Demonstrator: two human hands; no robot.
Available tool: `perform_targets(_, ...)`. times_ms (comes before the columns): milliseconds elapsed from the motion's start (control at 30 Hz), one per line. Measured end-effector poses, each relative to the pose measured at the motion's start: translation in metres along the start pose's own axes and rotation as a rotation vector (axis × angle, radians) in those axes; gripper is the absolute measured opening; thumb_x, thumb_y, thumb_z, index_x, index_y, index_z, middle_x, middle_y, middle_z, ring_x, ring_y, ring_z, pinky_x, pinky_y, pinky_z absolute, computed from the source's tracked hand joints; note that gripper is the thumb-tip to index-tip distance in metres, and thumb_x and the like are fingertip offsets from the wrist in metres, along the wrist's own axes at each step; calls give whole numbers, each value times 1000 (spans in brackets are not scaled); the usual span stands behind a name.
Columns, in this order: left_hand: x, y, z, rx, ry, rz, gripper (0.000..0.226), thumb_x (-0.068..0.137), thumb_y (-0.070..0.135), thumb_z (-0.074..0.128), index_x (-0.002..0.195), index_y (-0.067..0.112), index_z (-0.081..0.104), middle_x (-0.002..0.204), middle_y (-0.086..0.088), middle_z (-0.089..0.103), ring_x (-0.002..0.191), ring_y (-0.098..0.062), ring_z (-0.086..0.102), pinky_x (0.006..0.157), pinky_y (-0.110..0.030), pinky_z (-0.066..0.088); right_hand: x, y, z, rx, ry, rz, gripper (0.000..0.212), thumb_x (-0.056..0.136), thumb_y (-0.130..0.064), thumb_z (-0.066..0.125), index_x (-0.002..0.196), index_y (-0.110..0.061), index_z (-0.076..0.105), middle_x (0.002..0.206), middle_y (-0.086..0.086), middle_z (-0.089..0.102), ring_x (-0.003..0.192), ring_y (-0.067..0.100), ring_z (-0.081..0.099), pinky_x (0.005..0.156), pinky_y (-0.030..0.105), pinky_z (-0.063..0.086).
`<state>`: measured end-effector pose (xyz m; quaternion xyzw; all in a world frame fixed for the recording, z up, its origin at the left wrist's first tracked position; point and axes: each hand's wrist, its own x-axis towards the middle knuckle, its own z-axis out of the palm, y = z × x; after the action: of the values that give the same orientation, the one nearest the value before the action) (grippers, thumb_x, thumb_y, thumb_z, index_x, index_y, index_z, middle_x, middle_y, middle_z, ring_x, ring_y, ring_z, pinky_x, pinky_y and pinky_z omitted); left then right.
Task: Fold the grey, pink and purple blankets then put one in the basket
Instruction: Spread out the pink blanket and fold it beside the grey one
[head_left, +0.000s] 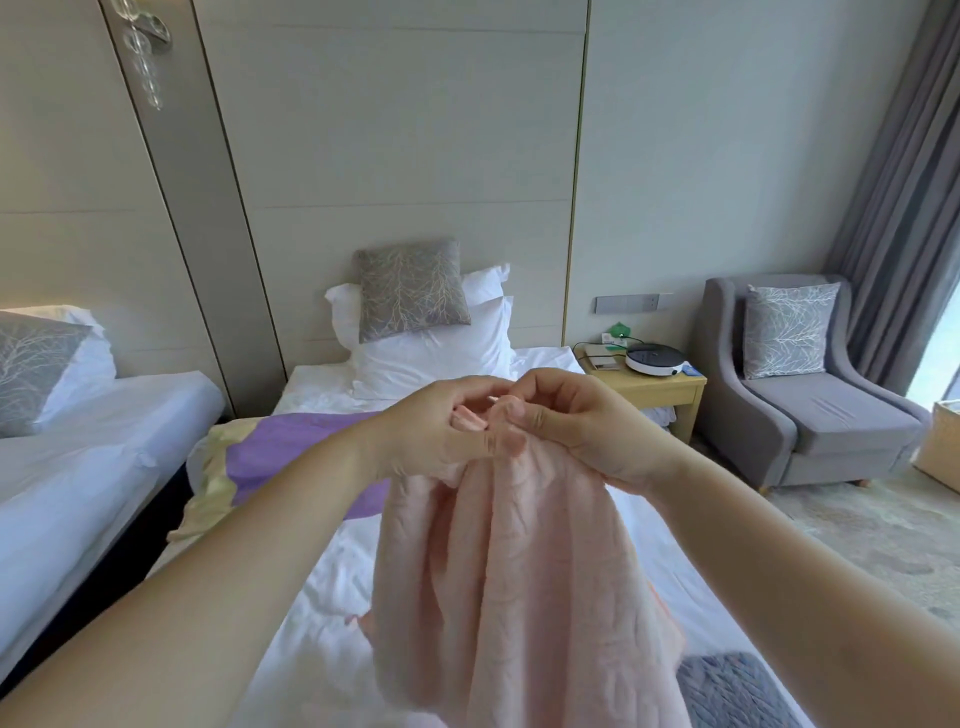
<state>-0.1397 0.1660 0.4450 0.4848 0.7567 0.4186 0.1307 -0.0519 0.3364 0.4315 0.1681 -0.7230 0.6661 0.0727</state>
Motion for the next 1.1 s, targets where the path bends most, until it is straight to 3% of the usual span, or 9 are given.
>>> perform_targets(133, -2, -3, -5, 88, -67, -87, 37, 70, 52, 77, 65, 23, 55, 60, 7, 30, 60, -11, 28, 56, -25, 24, -7, 8, -4, -77, 30, 76, 15, 76, -35, 75, 76, -23, 66, 79, 1, 64, 77, 16, 54, 73, 33, 40)
perform_targets(300, 3, -3, -18, 97, 185, 5, 18, 80, 25, 75, 75, 11, 65, 55, 14, 44, 50, 0, 36, 49, -14, 29, -22, 23, -16, -82, -3, 127, 9, 79, -24, 74, 79, -23, 65, 77, -1, 63, 71, 13, 55, 68, 22, 45)
perform_targets(467, 5, -10, -39, 53, 534, 22, 7, 80, 20, 75, 77, 19, 69, 53, 14, 49, 44, 2, 40, 45, -9, 31, -30, 35, -24, -256, -1, 226, 34, 67, -40, 83, 75, -13, 62, 77, 6, 54, 76, 18, 50, 73, 36, 38)
perform_targets(633, 1, -23, -49, 79, 777, -38, 7, 80, 22, 74, 77, 23, 68, 66, 7, 57, 57, 3, 47, 55, -10, 36, -36, 41, -29, -410, -65, 304, 50, 55, -57, 83, 70, -14, 60, 68, 3, 45, 69, 12, 41, 64, 27, 33)
perform_targets(700, -3, -28, -55, 51, 884, -94, 7, 80, 25, 73, 80, 21, 67, 68, 11, 58, 59, 3, 49, 56, -10, 37, -40, 42, -28, -448, -136, 346, 64, 56, -60, 83, 90, -7, 69, 84, 26, 59, 80, 15, 50, 75, 41, 44)
perform_targets(767, -8, -33, -62, 22, 972, -144, 11, 80, 25, 72, 81, 17, 65, 67, 10, 54, 61, -2, 47, 54, -11, 36, -42, 40, -28, -475, -185, 347, 64, 59, -58, 82, 95, -7, 69, 98, 31, 61, 84, 18, 52, 86, 54, 46)
perform_targets(867, -16, -41, -71, 30, 1024, -162, 14, 82, 22, 70, 82, 10, 63, 67, 5, 47, 60, -6, 41, 46, -9, 30, -41, 37, -34, -531, -201, 347, 67, 57, -62, 81, 84, -3, 63, 79, 13, 48, 76, 20, 42, 74, 41, 37)
perform_targets(1000, -27, -56, -83, 38, 1096, -218, 16, 85, 25, 66, 80, 11, 60, 65, 7, 44, 62, -9, 41, 52, -14, 32, -43, 37, -39, -723, -309, 449, 39, 69, -49, 79, 91, -18, 71, 92, 4, 67, 89, 17, 61, 92, 35, 44)
perform_targets(1100, -36, -71, -91, 54, 1124, -288, 20, 84, 29, 66, 80, 11, 58, 65, 6, 44, 69, -17, 44, 59, -26, 34, -42, 37, -43, -757, -294, 478, 22, 70, -43, 81, 80, -26, 71, 80, -11, 62, 80, 2, 57, 84, 26, 41)
